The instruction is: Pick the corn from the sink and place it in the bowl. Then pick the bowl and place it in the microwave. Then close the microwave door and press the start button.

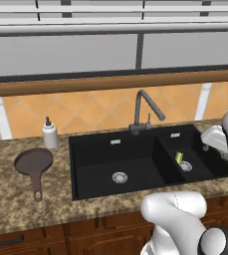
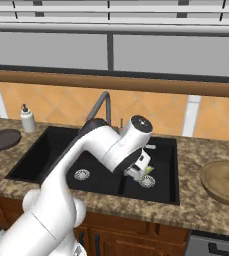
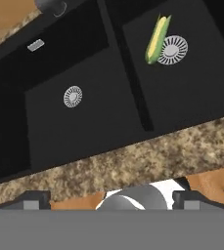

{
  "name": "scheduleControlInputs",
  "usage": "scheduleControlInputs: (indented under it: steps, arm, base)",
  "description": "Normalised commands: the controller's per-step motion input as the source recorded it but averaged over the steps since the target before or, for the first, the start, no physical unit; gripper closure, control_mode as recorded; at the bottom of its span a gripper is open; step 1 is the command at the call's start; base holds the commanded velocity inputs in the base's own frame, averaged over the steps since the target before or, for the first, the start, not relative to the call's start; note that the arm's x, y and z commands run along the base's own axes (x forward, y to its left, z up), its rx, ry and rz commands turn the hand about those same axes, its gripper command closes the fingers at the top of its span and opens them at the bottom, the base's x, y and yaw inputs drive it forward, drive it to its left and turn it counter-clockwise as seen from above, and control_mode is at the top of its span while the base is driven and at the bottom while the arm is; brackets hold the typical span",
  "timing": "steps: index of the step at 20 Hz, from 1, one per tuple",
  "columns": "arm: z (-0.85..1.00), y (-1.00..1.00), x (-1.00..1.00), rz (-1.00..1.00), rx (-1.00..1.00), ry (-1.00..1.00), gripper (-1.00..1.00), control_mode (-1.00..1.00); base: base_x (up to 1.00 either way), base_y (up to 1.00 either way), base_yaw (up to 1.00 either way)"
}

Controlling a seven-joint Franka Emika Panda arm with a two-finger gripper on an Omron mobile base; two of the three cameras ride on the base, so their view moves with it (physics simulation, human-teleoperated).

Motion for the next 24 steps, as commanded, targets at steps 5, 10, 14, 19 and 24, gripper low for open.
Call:
scheduleControlInputs:
  steps: [5, 10, 14, 19, 24]
  arm:
    - [-0.48, -0.30, 0.41, -0.12, 0.08, 0.21, -1.00, -1.00]
    - [-0.29, -0.22, 0.39, -0.01, 0.02, 0.15, -1.00, -1.00]
    - [-0.37, -0.29, 0.38, 0.00, 0.02, 0.11, -1.00, -1.00]
    - [-0.49, -0.15, 0.62, 0.00, 0.00, 0.10, -1.00, -1.00]
    - [-0.44, -0.01, 0.60, 0.00, 0.00, 0.02, -1.00, -1.00]
  base:
    - [0.00, 0.00, 0.00]
    - [0.00, 0.00, 0.00]
    - [0.00, 0.00, 0.00]
    - [0.00, 0.00, 0.00]
    - [0.00, 0.00, 0.00]
